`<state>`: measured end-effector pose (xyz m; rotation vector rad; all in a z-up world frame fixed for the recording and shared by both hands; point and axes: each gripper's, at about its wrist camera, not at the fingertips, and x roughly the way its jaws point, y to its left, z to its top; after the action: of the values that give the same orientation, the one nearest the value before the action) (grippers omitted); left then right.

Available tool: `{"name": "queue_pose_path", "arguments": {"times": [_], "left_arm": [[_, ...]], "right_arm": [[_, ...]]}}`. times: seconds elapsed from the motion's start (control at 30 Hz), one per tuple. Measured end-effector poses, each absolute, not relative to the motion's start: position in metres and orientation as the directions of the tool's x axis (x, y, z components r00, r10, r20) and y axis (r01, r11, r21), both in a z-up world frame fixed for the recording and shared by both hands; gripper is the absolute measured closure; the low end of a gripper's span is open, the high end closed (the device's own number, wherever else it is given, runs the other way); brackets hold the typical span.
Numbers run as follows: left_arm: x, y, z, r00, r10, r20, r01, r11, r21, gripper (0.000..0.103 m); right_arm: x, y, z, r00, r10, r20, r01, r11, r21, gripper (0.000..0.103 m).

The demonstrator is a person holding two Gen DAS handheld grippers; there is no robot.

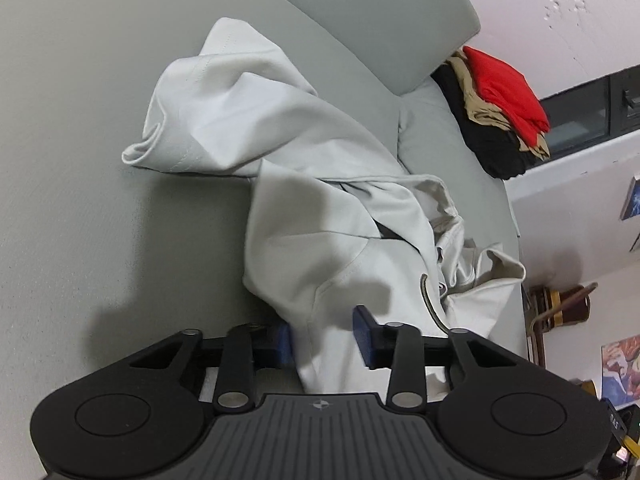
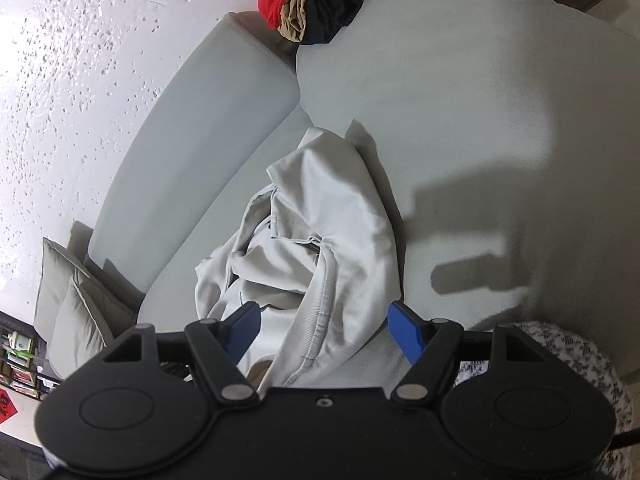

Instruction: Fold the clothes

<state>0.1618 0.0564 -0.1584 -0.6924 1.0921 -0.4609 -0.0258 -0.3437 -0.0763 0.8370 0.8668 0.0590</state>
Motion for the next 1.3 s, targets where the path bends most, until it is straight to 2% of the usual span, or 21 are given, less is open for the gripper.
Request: {"name": "queue_pose_path", "arguments": {"times": [0.03, 0.27, 0.4, 0.53, 0.63, 0.77, 0.93, 1.0, 1.13, 1.2, 1.27, 1.3], "left_arm": [[0.160, 0.059, -0.159, 0.407, -0.638, -0.654, -0.019, 0.710, -0.704, 0.098], [0.124, 0.071, -0.114, 0.541, -0.518, -0.663, -0.066, 0.760, -0.647, 0.100], [0.085, 0.094, -0.060, 0.663, -0.452, -0.597, -0.009, 0.792, -0.610, 0.100], [0.043, 0.126, -0.030, 0.749, -0.347, -0.565, -0.018, 0.841, -0.541, 0.100], [0.022, 0.142, -0.034, 0.750, -0.285, -0.597, -0.052, 0.874, -0.483, 0.100], [0.014, 0.143, -0.059, 0.701, -0.286, -0.653, -0.097, 0.869, -0.485, 0.100], [0.021, 0.124, -0.068, 0.681, -0.290, -0.673, -0.083, 0.881, -0.465, 0.100], [0.024, 0.121, -0.070, 0.668, -0.298, -0.682, -0.075, 0.885, -0.460, 0.100], [0.026, 0.119, -0.073, 0.650, -0.309, -0.695, -0.065, 0.888, -0.455, 0.100], [0.024, 0.120, -0.074, 0.648, -0.312, -0.695, -0.063, 0.887, -0.457, 0.100], [0.024, 0.122, -0.074, 0.647, -0.313, -0.695, -0.064, 0.886, -0.459, 0.100], [0.024, 0.122, -0.074, 0.647, -0.312, -0.696, -0.067, 0.885, -0.460, 0.100]], "right_arm": [[-0.026, -0.344, -0.076, 0.667, 0.364, -0.650, 0.276, 0.690, 0.669, 0.034], [-0.031, -0.345, -0.068, 0.682, 0.349, -0.643, 0.273, 0.694, 0.666, 0.034], [-0.035, -0.341, -0.058, 0.698, 0.347, -0.627, 0.248, 0.703, 0.666, 0.034], [-0.035, -0.336, -0.056, 0.693, 0.358, -0.626, 0.237, 0.706, 0.667, 0.034], [-0.032, -0.331, -0.061, 0.675, 0.369, -0.639, 0.242, 0.707, 0.664, 0.034], [-0.012, -0.317, -0.062, 0.648, 0.364, -0.669, 0.241, 0.736, 0.633, 0.034], [0.038, -0.293, -0.046, 0.679, 0.312, -0.664, 0.210, 0.785, 0.583, 0.034], [0.059, -0.281, -0.039, 0.696, 0.294, -0.655, 0.189, 0.805, 0.562, 0.045], [0.109, -0.252, -0.041, 0.660, 0.178, -0.730, 0.205, 0.892, 0.403, 0.046], [0.129, -0.245, -0.051, 0.618, 0.211, -0.757, 0.203, 0.888, 0.413, 0.046], [0.140, -0.233, -0.059, 0.587, 0.193, -0.787, 0.175, 0.918, 0.356, 0.046], [0.142, -0.227, -0.062, 0.574, 0.160, -0.803, 0.162, 0.939, 0.303, 0.053]]}}
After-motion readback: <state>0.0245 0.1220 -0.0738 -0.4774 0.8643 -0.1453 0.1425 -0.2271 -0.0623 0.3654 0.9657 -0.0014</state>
